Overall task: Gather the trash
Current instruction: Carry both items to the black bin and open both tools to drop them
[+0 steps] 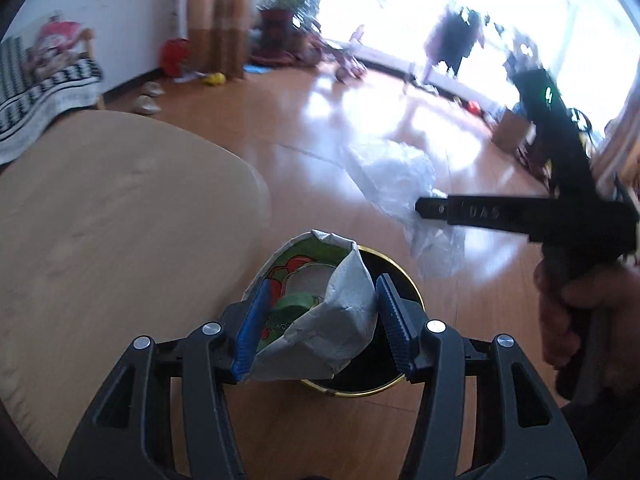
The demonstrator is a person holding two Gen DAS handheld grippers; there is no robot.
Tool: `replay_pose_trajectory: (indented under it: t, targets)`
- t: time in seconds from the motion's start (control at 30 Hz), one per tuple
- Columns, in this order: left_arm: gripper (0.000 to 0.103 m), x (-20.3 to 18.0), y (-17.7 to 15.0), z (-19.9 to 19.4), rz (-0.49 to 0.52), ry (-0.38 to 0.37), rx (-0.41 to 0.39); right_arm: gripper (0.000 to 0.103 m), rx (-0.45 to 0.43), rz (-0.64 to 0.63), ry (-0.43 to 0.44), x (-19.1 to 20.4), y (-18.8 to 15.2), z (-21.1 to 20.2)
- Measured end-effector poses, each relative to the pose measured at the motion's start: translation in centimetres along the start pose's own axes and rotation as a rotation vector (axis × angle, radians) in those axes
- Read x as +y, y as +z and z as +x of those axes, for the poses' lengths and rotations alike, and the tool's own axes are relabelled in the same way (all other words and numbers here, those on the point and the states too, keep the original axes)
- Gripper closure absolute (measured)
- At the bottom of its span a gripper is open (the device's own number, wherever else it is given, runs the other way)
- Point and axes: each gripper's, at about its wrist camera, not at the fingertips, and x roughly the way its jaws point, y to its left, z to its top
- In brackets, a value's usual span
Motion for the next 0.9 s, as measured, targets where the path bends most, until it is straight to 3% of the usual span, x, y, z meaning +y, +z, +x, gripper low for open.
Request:
replay_pose_trajectory:
  t: [0.17, 0.4, 0.5, 0.63, 0.9]
  targets:
    - [0.049, -0.8, -0.1, 6.7, 0.045, -0.023, 0.087, 0.073, 0.069, 0.080, 0.024, -2.8, 0.2, 2.8]
    - [0.049, -1.9, -1.1, 11.7, 0.097, -0.041, 0.175, 0.073, 0.147, 0.151, 0.062, -4.5, 0.1, 5.8]
    - [0.047, -1.8, -0.7, 12.4, 0.087, -0.041, 0.187, 0.073, 0.160, 0.155, 0.065, -4.3, 0.1, 6.0]
    - [0.023, -2.2, -0.2, 12.3, 0.079, -0.044, 0.171, 0.073, 0.161, 0.158, 0.057, -4.7, 0.3, 6.4]
    - [0.017, -4.0, -0.5, 10.9, 0.093, -0.070, 0.156, 0.073, 0.180, 0.145, 0.063, -4.1, 0.3, 7.0]
